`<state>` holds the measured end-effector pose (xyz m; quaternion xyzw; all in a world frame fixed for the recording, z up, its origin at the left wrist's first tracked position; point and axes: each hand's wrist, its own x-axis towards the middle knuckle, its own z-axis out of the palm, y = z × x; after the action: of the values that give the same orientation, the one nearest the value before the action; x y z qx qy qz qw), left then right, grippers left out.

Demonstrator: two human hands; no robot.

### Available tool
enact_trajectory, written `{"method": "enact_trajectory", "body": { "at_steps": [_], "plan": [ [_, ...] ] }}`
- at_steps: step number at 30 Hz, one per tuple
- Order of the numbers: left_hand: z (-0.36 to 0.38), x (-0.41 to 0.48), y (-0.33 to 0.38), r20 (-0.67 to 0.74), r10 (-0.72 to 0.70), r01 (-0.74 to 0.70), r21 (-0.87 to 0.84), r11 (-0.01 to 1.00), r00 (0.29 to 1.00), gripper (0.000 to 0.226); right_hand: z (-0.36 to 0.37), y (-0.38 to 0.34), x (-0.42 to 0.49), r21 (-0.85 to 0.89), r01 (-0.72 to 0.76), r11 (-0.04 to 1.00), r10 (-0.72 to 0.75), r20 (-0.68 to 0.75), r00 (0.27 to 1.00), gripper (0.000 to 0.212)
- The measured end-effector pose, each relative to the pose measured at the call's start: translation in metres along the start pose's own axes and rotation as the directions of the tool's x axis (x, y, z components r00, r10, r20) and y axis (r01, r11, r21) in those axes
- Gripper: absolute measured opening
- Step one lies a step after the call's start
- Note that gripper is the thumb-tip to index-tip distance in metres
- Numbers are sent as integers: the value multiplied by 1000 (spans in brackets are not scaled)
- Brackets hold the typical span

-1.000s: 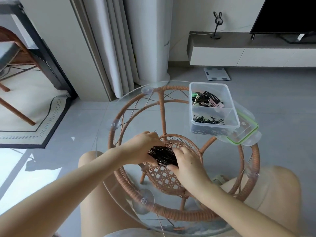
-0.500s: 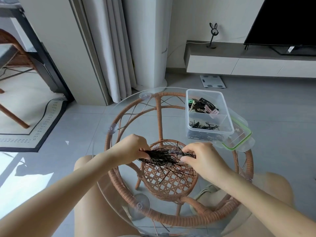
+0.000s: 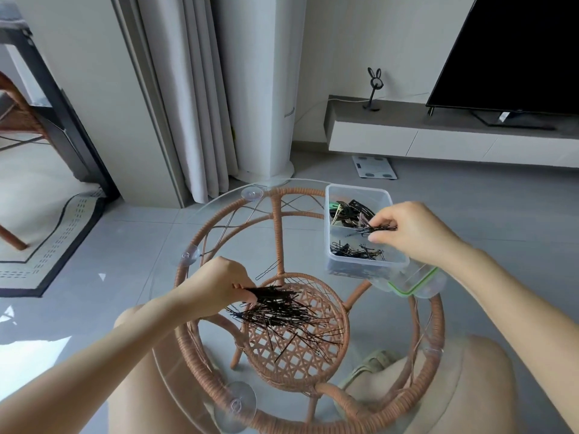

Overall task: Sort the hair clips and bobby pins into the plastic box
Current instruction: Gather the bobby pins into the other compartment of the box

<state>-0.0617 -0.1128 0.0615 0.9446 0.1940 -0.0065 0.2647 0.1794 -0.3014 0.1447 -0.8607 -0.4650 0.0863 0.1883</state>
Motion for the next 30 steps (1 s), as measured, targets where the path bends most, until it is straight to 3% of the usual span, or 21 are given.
{"method": "enact_trajectory", "body": {
  "at_steps": [5,8,12,18,30],
  "plan": [
    [-9,-2,4,-23,3,-4,-15,1000,1000,17,25,4,27,-102,55,993,-25,272,962,16],
    [-15,-3,8,-56,4,-8,-65,998,998,17,38,3,30,-104,90,990,-53,314,948,30],
    [-27,3,20,-95,-6,-3,-96,995,995,17,33,9,27,-19,62,998,-55,251,966,24],
    [-45,26,45,-160,-10,-12,-139,990,987,15,17,30,14,-37,21,999,-20,11,1000,18],
    [-51,111,131,-167,248,-259,-51,964,954,18,1,61,-11,-2,11,1000,-11,-191,982,19]
  ]
}}
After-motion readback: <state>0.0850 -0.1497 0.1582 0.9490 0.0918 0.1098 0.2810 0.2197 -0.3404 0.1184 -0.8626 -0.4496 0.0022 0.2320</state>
